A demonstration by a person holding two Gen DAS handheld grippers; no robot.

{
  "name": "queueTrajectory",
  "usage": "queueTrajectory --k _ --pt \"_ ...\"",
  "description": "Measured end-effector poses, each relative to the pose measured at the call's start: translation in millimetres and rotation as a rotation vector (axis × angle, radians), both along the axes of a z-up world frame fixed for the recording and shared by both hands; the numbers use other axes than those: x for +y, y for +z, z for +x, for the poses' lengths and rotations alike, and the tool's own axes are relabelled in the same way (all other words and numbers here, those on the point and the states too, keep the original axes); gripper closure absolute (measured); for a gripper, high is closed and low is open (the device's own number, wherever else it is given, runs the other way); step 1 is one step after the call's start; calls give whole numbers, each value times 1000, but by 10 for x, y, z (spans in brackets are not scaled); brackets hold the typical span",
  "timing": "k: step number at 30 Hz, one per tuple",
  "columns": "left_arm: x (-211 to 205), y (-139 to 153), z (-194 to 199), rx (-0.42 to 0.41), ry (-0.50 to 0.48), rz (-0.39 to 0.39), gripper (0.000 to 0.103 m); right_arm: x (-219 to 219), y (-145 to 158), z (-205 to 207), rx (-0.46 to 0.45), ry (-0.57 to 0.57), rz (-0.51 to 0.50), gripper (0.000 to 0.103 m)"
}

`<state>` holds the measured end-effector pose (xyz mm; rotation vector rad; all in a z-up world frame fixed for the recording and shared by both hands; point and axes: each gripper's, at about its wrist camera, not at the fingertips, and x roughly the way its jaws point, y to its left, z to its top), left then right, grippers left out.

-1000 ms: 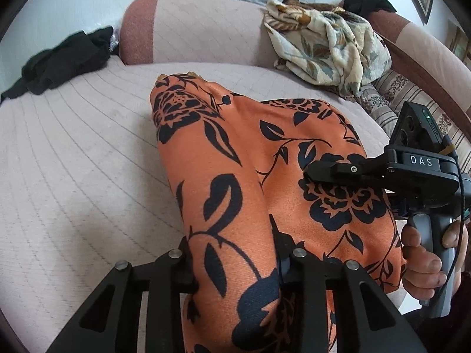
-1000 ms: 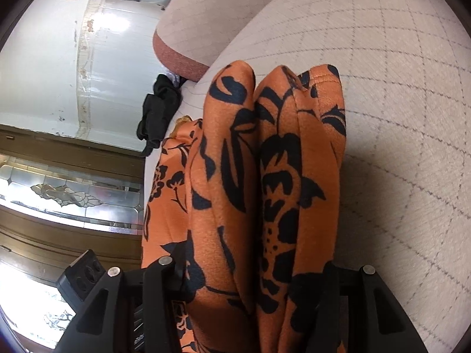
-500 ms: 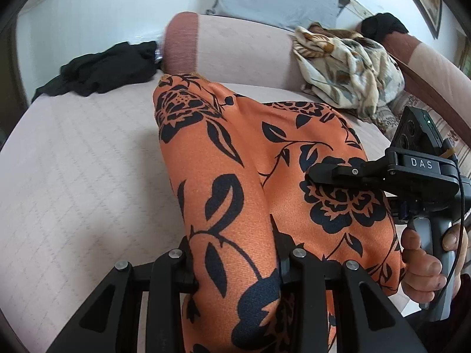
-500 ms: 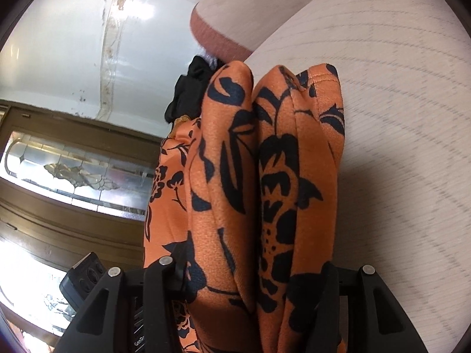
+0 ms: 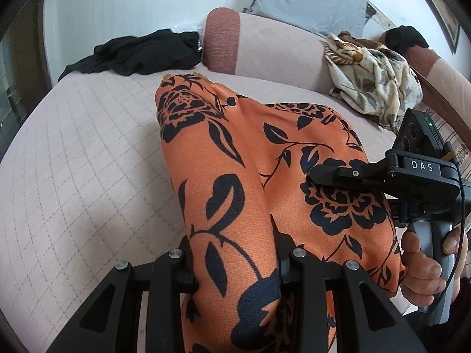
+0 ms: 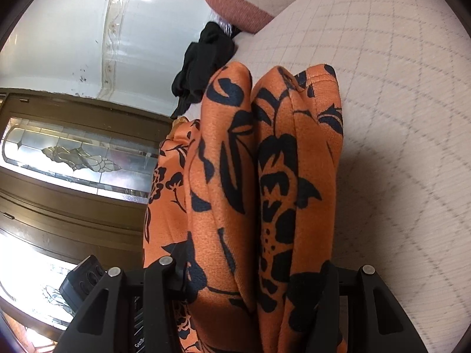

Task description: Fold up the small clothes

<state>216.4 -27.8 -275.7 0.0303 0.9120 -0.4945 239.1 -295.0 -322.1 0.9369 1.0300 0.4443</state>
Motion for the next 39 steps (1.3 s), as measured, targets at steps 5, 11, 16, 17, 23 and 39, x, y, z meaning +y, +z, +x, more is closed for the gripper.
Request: queueTrajectory --k 5,11,16,17,23,39 --pt "63 -74 12 28 3 11 67 107 -56 82 23 8 -8 52" --pt "101 -146 25 58 8 16 67 175 -103 180 53 12 -33 52" --pt "87 -138 28 55 6 24 66 223 -78 262 63 14 -32 52" --pt "84 -138 33 55 6 25 66 230 -71 264 65 15 -35 52" --pt "61 -136 64 57 9 29 64 238 -68 318 81 14 -32 52" --pt "161 -157 91 54 51 68 30 234 -126 401 125 33 -39 39"
